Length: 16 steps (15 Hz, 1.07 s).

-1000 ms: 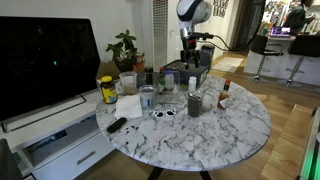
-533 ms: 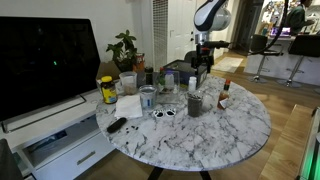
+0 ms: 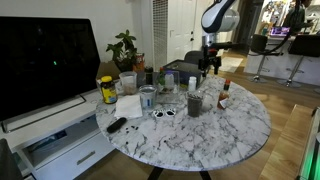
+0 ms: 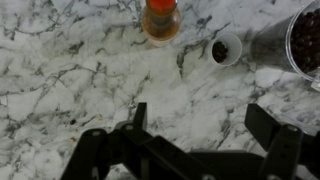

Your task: Put the green bottle and the transparent bottle with the red lid in the transparent box

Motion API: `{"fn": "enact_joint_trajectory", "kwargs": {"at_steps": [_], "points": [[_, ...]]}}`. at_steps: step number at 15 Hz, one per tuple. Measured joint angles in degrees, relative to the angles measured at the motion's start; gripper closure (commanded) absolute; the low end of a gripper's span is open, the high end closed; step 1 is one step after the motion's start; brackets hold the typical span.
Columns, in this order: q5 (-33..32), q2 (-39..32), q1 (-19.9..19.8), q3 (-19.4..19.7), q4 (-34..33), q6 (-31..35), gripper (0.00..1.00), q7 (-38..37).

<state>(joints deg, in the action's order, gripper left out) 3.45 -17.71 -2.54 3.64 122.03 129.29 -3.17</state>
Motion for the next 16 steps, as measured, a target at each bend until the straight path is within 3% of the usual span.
{"fn": "enact_joint_trajectory", "kwargs": {"at_steps": [6,16], "points": [[-0.7,-0.4,0.0,0.1,0.5,-0.1,0.00,-0.7],[-1.0,-0.6,-0.1,1.4,7.8,0.1,0.00,-4.8]]}}
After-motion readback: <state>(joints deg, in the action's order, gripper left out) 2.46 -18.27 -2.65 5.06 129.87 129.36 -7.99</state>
